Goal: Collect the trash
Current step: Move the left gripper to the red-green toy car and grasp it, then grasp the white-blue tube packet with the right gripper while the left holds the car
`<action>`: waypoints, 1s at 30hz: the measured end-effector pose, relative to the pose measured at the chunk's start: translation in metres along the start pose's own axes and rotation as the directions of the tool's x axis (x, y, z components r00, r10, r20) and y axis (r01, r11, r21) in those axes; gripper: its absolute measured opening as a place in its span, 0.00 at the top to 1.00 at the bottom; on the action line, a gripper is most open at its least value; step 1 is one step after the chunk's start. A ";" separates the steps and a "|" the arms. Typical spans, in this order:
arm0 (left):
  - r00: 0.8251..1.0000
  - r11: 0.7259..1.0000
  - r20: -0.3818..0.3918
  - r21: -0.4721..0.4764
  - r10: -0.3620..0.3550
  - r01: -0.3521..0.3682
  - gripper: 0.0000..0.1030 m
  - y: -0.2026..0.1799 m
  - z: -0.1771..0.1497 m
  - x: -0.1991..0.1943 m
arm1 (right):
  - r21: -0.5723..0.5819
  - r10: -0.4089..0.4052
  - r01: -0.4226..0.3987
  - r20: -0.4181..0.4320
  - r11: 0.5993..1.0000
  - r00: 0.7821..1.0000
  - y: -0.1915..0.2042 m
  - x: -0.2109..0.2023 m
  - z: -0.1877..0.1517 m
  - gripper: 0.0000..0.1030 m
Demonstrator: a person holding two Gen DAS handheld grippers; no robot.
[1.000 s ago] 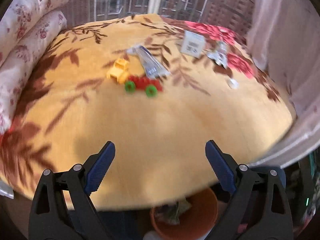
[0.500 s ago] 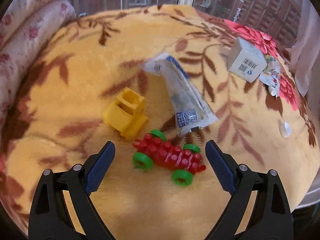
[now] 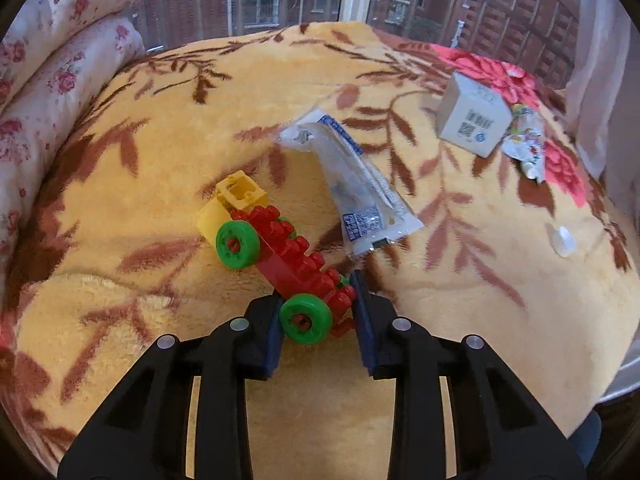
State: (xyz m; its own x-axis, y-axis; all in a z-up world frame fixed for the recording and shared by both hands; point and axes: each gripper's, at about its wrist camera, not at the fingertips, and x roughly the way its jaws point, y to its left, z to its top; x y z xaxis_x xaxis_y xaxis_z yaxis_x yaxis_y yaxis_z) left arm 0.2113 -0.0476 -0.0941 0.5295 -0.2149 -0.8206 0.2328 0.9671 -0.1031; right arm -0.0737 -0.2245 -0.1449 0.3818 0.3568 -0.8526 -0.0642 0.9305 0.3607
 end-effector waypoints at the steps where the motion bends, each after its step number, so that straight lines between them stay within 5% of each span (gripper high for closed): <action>1: 1.000 1.000 0.012 0.009 -0.003 0.003 0.71 0.001 -0.002 -0.004 | -0.002 -0.001 0.001 0.001 1.000 1.000 0.000 -0.001 0.000 0.28; 9: 0.992 0.997 0.104 0.054 -0.066 0.061 0.71 0.008 -0.028 -0.056 | -0.049 0.042 -0.038 0.068 0.998 0.997 0.007 -0.023 0.023 0.28; 15: 0.984 0.994 0.147 0.043 -0.104 0.099 0.71 0.023 -0.065 -0.099 | -0.172 0.015 0.023 0.217 0.985 0.976 0.032 -0.036 0.091 0.28; 21: 0.986 0.995 0.135 0.020 -0.100 0.098 0.71 0.035 -0.098 -0.118 | -0.240 -0.014 0.084 0.279 0.967 0.960 0.052 -0.001 0.188 0.28; 30: 0.986 0.997 0.151 0.016 -0.072 0.070 0.71 0.047 -0.112 -0.129 | -0.218 -0.152 0.188 0.172 0.958 0.973 0.075 0.110 0.323 0.41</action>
State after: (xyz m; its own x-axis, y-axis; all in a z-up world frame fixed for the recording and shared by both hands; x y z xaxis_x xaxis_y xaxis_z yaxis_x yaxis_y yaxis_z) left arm 0.0626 0.0410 -0.0560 0.6282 -0.3021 -0.7170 0.2827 0.9472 -0.1514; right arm 0.2611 -0.1426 -0.0892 0.5401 0.1921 -0.8194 -0.1907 0.9762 0.1031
